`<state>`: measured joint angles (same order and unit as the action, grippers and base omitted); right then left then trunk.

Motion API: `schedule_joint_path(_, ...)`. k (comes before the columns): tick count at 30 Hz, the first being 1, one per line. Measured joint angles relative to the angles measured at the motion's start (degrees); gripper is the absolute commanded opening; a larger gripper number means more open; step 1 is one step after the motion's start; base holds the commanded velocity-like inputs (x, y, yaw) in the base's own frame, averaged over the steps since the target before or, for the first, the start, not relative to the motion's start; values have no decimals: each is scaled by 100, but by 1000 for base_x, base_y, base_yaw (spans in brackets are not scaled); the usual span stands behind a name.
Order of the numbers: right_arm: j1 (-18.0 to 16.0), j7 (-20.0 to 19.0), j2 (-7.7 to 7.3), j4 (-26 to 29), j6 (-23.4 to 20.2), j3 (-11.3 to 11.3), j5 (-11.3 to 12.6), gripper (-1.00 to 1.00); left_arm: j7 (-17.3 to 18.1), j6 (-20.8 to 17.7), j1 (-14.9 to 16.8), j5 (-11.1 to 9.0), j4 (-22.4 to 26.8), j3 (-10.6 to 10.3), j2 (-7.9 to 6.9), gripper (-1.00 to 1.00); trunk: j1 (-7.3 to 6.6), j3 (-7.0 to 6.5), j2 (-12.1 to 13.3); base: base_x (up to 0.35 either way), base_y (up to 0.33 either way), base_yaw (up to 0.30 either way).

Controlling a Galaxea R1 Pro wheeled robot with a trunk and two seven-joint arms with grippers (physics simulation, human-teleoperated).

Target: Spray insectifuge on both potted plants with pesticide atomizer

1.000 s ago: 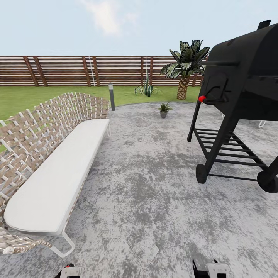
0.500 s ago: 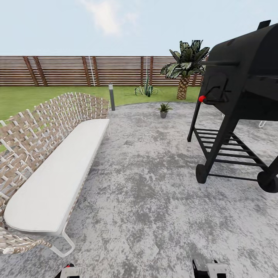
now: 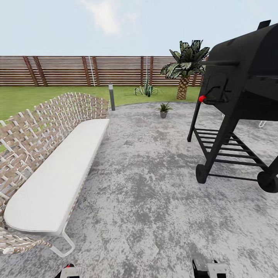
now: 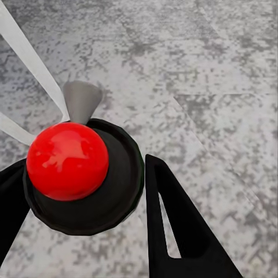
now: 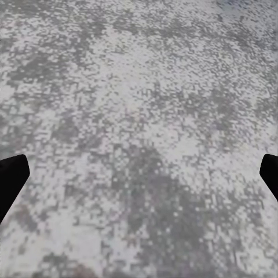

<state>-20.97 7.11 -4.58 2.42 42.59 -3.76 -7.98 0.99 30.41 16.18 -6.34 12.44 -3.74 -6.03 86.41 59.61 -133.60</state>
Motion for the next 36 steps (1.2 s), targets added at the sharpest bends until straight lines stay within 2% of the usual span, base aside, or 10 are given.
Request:
schedule_joint_path(19, 0, -2, 0, 0, 3, 0, 3, 100, 4, -1, 2, 0, 0, 0, -7, -100, -3, 0, 0, 269, -120, 0)
schedule_joint_path(36, 0, -2, 0, 0, 3, 0, 6, 100, 4, 0, 0, 0, 0, 0, -9, -100, -3, 0, 0, 326, -4, 0)
